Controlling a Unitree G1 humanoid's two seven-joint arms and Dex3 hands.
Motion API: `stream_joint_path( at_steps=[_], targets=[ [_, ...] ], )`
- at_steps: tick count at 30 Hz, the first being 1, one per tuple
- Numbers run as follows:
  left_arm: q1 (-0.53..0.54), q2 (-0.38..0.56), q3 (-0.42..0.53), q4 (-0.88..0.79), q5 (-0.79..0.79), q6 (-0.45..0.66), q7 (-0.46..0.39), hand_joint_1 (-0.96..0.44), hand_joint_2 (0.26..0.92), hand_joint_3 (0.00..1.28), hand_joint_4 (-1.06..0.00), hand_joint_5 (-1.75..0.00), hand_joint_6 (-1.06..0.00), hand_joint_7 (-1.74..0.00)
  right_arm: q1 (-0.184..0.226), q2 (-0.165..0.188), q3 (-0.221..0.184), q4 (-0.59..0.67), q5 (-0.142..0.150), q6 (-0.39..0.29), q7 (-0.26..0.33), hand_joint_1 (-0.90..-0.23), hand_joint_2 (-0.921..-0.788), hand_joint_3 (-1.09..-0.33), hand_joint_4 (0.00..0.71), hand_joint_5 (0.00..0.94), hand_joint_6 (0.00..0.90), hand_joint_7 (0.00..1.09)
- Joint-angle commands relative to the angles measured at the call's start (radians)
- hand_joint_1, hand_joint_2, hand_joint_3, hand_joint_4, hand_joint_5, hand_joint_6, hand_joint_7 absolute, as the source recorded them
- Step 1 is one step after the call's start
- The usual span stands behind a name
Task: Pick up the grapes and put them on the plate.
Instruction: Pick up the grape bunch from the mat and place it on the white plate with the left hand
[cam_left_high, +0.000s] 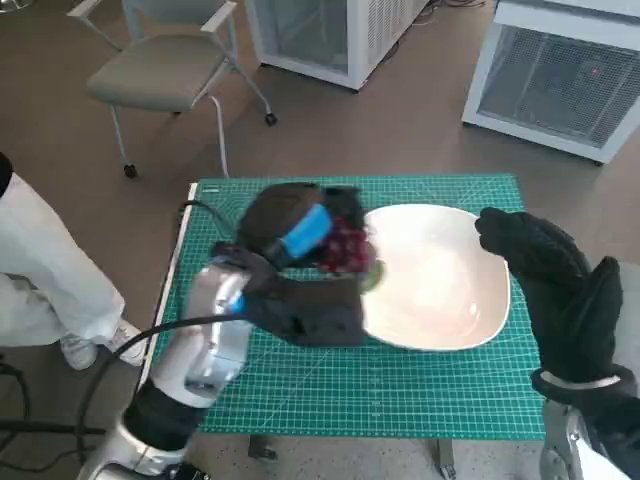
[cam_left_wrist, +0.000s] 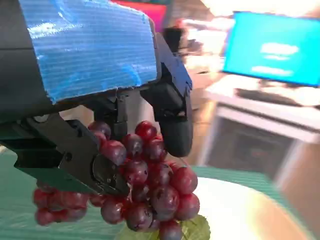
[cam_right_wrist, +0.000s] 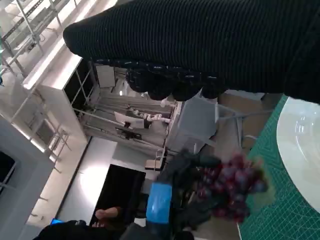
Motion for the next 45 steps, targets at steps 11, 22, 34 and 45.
stream_joint_path(
  at_steps=[11,22,34,45],
  targets=[
    [-0.202,-0.121,-0.056,0.134,-0.007,-0.075,-0.016,0.01,0.609,0.78,-0.42,-1.71,-0.60,-1.21,0.049,-0.004,-0.019,-0.021,0.009,0.013,-0.001,-0.541,-0.921,-0.597,0.259,0.470,0.119,0.93],
    [-0.247,-0.163,-0.080,0.211,0.004,-0.096,-0.010,0.00,0.835,0.34,-0.52,-1.39,-0.54,-1.28,0.065,0.000,-0.025,-0.043,-0.005,0.014,-0.015,-0.529,-0.921,-0.598,0.258,0.473,0.120,0.93],
    [-0.266,-0.196,-0.096,0.324,0.010,-0.145,0.050,0.00,0.848,0.30,-0.55,-1.31,-0.54,-1.32,0.079,0.004,-0.027,-0.058,-0.011,0.014,-0.031,-0.521,-0.921,-0.600,0.257,0.475,0.121,0.93],
    [-0.305,-0.245,-0.092,0.491,-0.057,-0.126,-0.030,0.02,0.839,0.24,-0.38,-1.25,-0.46,-0.68,0.086,0.008,-0.027,-0.062,-0.006,0.012,-0.039,-0.519,-0.921,-0.598,0.255,0.473,0.122,0.93]
  ],
)
